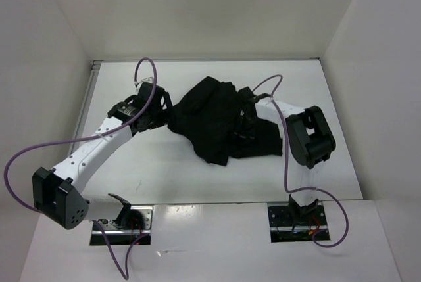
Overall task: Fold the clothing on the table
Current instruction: Move the skirt to the center of the board, then flatten the skirt out
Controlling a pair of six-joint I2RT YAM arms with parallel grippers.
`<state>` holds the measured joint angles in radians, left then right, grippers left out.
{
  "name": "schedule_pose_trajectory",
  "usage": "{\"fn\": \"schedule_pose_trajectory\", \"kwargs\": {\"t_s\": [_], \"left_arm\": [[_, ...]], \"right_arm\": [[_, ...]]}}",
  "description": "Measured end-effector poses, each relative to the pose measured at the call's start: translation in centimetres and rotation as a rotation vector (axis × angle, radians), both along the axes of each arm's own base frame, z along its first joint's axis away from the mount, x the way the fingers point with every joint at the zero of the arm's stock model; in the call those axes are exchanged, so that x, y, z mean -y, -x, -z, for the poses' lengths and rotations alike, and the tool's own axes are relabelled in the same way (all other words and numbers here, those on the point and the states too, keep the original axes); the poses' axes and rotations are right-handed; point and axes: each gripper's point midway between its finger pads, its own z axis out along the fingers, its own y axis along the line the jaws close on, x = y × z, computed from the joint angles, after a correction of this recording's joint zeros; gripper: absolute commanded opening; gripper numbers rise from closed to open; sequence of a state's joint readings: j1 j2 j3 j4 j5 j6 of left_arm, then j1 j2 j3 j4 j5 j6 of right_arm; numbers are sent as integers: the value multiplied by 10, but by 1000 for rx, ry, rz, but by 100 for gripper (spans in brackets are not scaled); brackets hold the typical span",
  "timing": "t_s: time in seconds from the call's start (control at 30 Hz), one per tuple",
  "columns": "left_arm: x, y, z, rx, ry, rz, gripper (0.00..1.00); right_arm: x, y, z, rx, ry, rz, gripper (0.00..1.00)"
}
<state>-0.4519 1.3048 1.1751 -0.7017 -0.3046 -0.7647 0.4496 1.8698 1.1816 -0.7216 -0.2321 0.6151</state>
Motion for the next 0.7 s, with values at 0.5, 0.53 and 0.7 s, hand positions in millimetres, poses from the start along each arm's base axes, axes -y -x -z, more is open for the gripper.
{"fn": "schedule_pose_trajectory", "kwargs": {"t_s": [0.5, 0.53, 0.7], "left_arm": [[6, -5, 1, 6, 16, 16, 96], [7, -6, 3, 3, 17, 18, 96], [11, -8, 16, -35, 3, 38, 96]], "right_arm": [[-25, -89, -138, 587, 53, -72, 63], [-29, -78, -146, 597, 31, -86, 63], [-24, -45, -143, 556, 11, -79, 63]]}}
